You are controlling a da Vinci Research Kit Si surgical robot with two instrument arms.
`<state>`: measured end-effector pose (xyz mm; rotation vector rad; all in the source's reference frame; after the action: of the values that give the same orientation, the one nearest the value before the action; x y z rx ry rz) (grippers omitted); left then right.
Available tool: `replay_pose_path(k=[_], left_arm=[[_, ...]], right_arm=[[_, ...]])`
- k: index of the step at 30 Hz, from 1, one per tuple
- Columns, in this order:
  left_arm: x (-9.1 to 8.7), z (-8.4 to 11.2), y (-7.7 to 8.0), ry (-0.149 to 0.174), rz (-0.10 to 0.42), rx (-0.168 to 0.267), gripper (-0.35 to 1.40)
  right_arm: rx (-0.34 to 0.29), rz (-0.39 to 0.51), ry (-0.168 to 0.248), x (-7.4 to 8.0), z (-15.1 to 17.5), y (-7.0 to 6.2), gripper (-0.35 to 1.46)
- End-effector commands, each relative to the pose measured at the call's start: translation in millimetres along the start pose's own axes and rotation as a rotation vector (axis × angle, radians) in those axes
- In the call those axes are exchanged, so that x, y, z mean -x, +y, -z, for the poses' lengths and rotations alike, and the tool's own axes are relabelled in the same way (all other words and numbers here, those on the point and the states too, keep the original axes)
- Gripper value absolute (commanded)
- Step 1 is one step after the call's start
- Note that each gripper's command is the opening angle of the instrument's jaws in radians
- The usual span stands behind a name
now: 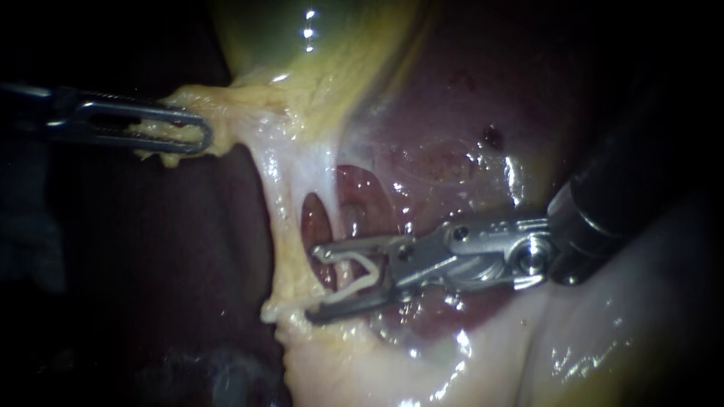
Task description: Clipping second clip left tube
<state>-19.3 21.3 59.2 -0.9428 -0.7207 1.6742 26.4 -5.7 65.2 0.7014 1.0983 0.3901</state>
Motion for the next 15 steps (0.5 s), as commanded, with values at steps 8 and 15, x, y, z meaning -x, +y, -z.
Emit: replay_pose_path(k=[8,15], left_arm=[[0.0,0.0,0.1,0.0,0.0,0.0,-0.35],[0.0,0.0,0.1,0.0,0.0,0.0,-0.35]], right_arm=[[-0.009,-0.063,0.018,1.4,-0.2,2.3,0.49],[-0.031,-0.11,0.038,1.6,0.0,3.2,0.5]])
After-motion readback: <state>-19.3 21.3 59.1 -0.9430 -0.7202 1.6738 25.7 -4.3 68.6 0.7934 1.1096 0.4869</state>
